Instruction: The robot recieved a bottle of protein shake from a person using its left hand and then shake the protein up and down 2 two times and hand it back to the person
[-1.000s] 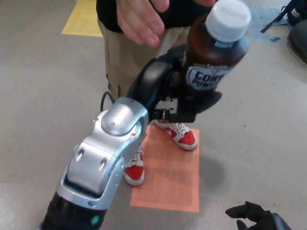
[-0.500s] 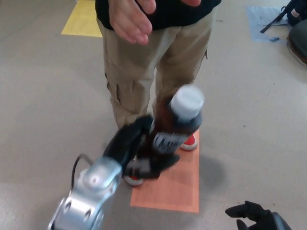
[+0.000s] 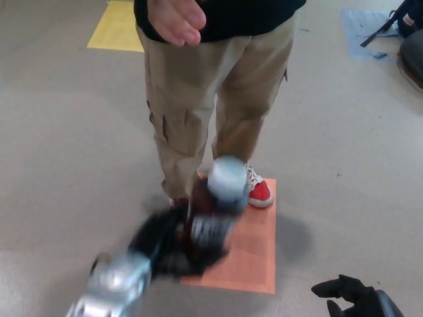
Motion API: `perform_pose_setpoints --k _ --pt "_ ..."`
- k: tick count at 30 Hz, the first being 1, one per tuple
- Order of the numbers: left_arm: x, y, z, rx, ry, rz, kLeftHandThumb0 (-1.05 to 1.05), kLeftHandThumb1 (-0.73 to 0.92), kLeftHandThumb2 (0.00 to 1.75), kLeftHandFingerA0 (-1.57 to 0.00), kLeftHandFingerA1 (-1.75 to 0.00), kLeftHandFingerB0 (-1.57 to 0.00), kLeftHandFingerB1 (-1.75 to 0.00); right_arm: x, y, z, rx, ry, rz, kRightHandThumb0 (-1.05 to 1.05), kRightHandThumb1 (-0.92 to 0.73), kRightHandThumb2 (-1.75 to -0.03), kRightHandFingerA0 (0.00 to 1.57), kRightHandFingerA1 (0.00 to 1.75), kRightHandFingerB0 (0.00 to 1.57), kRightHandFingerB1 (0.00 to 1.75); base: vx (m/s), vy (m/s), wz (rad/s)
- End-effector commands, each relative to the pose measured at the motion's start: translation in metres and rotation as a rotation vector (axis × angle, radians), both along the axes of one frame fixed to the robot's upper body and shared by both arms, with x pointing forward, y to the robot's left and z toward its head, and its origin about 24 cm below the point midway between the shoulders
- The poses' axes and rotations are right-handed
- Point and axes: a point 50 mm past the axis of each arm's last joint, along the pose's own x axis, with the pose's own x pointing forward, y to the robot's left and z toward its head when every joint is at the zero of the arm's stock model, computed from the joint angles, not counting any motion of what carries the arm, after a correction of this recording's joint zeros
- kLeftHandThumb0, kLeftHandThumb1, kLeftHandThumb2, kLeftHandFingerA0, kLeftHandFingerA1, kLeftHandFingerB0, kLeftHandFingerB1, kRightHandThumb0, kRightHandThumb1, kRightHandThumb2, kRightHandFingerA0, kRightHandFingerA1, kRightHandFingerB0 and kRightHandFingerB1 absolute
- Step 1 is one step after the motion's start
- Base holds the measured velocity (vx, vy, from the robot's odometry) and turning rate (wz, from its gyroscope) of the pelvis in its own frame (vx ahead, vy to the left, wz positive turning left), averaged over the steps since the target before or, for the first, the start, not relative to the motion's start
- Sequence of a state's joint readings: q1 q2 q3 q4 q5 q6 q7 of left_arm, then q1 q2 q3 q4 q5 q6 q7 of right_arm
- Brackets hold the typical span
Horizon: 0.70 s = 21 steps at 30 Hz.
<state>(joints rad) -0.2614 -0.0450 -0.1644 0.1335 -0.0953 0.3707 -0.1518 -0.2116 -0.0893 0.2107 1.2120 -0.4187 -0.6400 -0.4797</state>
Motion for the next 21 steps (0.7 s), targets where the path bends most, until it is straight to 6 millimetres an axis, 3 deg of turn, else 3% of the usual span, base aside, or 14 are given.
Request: perform_pose_setpoints --k 1,2,6,7,9,10,11,12,13,15,17,18,19,21 --pt "-0.004 -0.006 -0.009 -0.104 0.031 -0.018 -0.12 0.77 0.73 -0.81 -1.59 -0.7 -1.13 -0.003 -0.005 0.0 -0.014 -0.015 -0.024 -0.3 -0.78 -0.83 1.02 0.73 0.78 0.64 0.0 0.0 0.0" --pt "-0.012 -0.004 -0.031 -0.033 0.096 -0.04 -0.17 0.77 0.78 -0.82 -1.56 -0.68 -1.14 0.0 -0.005 0.001 -0.016 -0.014 -0.03 -0.3 -0.8 -0.81 1.01 0.72 0.77 0.63 0.0 0.0 0.0" --pt "-0.046 0.0 -0.086 0.095 0.287 -0.084 -0.15 0.8 0.71 -0.81 -1.55 -0.7 -1.07 0.0 -0.007 0.002 0.017 -0.018 -0.038 -0.28 -0.76 -0.86 1.0 0.68 0.77 0.62 0.0 0.0 0.0" --pt "-0.05 0.001 -0.092 0.108 0.303 -0.091 -0.15 0.8 0.71 -0.81 -1.55 -0.7 -1.07 0.001 -0.007 0.002 0.018 -0.019 -0.038 -0.28 -0.76 -0.86 1.0 0.68 0.77 0.62 0.0 0.0 0.0" --pt "-0.042 0.001 -0.08 0.084 0.272 -0.097 -0.21 0.78 0.76 -0.83 -1.57 -0.68 -1.09 0.006 -0.005 0.004 0.009 -0.018 -0.026 -0.3 -0.8 -0.8 0.98 0.7 0.76 0.63 0.0 0.0 0.0" --pt "-0.019 0.001 -0.039 -0.013 0.139 -0.082 -0.22 0.83 0.68 -0.71 -1.59 -0.6 -1.12 0.004 -0.001 0.003 0.011 -0.016 -0.014 -0.29 -0.77 -0.84 0.99 0.66 0.76 0.6 0.0 0.0 0.0" --pt "-0.017 0.001 -0.034 -0.023 0.124 -0.082 -0.22 0.83 0.68 -0.71 -1.59 -0.6 -1.12 0.004 -0.001 0.003 0.011 -0.015 -0.013 -0.29 -0.77 -0.84 0.99 0.66 0.76 0.6 0.0 0.0 0.0" --pt "0.0 -0.001 -0.001 -0.085 0.038 -0.048 -0.18 0.81 0.7 -0.79 -1.59 -0.66 -1.04 0.005 0.0 0.003 0.004 -0.014 -0.009 -0.3 -0.77 -0.82 0.99 0.68 0.76 0.63 0.0 0.0 0.0" --pt "0.006 -0.003 0.014 -0.112 0.003 -0.036 -0.18 0.81 0.7 -0.79 -1.59 -0.66 -1.04 0.005 0.0 0.003 0.001 -0.014 -0.007 -0.3 -0.77 -0.82 0.99 0.68 0.76 0.63 0.0 0.0 0.0" --pt "0.014 -0.003 0.037 -0.172 -0.05 -0.019 -0.15 0.77 0.78 -0.85 -1.6 -0.68 -1.14 0.003 0.001 0.002 0.002 -0.016 -0.007 -0.27 -0.78 -0.82 1.0 0.69 0.77 0.64 0.0 0.0 0.0" --pt "0.013 -0.002 0.043 -0.19 -0.066 -0.019 -0.15 0.77 0.78 -0.85 -1.6 -0.68 -1.14 0.0 0.002 0.0 0.0 -0.012 -0.006 -0.27 -0.78 -0.82 1.0 0.69 0.77 0.64 0.0 0.0 0.0" --pt "0.003 -0.002 0.011 -0.136 0.017 -0.037 -0.13 0.75 0.83 -0.84 -1.57 -0.73 -1.11 0.005 0.0 0.003 0.0 -0.019 -0.009 -0.27 -0.77 -0.83 1.0 0.68 0.77 0.63 0.0 0.0 0.0" --pt "-0.009 0.0 -0.014 -0.075 0.082 -0.068 -0.17 0.79 0.74 -0.8 -1.56 -0.71 -1.07 0.006 0.0 0.004 0.011 -0.022 -0.015 -0.27 -0.77 -0.84 0.99 0.67 0.76 0.64 0.0 0.0 0.0" --pt "-0.036 0.002 -0.058 0.062 0.233 -0.108 -0.2 0.8 0.73 -0.82 -1.52 -0.72 -1.07 0.004 -0.001 0.004 0.018 -0.023 -0.015 -0.29 -0.82 -0.79 0.98 0.67 0.75 0.63 0.0 0.0 0.0"
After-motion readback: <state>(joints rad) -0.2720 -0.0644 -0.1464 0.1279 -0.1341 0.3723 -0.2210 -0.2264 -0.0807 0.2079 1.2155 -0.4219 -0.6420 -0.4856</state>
